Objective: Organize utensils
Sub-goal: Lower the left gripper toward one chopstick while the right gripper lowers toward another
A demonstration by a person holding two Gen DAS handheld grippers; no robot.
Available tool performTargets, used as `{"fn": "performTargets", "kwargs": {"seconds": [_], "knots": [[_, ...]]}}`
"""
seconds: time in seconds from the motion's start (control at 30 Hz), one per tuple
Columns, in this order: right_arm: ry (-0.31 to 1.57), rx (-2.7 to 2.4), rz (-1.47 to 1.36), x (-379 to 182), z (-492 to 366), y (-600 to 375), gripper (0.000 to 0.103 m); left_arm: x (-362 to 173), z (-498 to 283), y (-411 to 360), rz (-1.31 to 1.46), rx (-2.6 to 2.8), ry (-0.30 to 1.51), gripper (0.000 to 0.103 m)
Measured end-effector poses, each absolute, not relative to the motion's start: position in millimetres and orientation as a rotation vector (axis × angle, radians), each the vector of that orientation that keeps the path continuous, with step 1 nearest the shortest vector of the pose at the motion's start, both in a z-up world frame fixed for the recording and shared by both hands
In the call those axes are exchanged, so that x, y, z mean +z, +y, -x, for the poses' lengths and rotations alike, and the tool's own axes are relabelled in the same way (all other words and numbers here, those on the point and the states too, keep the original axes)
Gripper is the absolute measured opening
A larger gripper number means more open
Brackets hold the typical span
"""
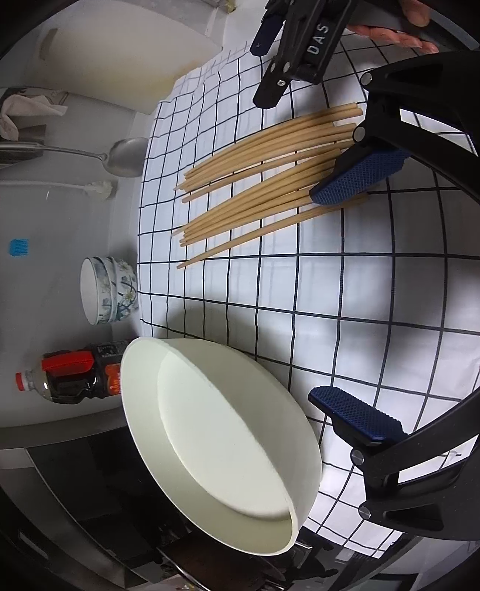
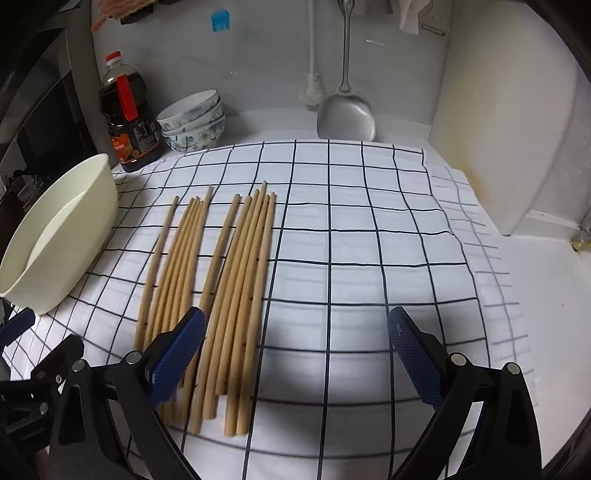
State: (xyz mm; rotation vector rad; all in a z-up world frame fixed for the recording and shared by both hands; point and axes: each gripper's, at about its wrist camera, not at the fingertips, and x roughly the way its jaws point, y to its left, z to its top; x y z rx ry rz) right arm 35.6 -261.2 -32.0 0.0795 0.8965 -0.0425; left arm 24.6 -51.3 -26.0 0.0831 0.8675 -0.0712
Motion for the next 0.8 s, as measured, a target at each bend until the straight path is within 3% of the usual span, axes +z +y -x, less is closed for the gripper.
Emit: {"fn": "performTargets", "kwargs": {"seconds": [0.43,0.8], "knots": [[1.091,0.046,-0.161,-63.2,-56.0,-280.4,0.095,-48.4,-41.2,-61.2,-0.084,-0.026,0.933,0.097],[1.132,0.03,-0.131,-70.7,-56.0,-279.7,0.095,-54.1,-43.6,-65.6,-0.113,0.004,0.938,0.097]]}}
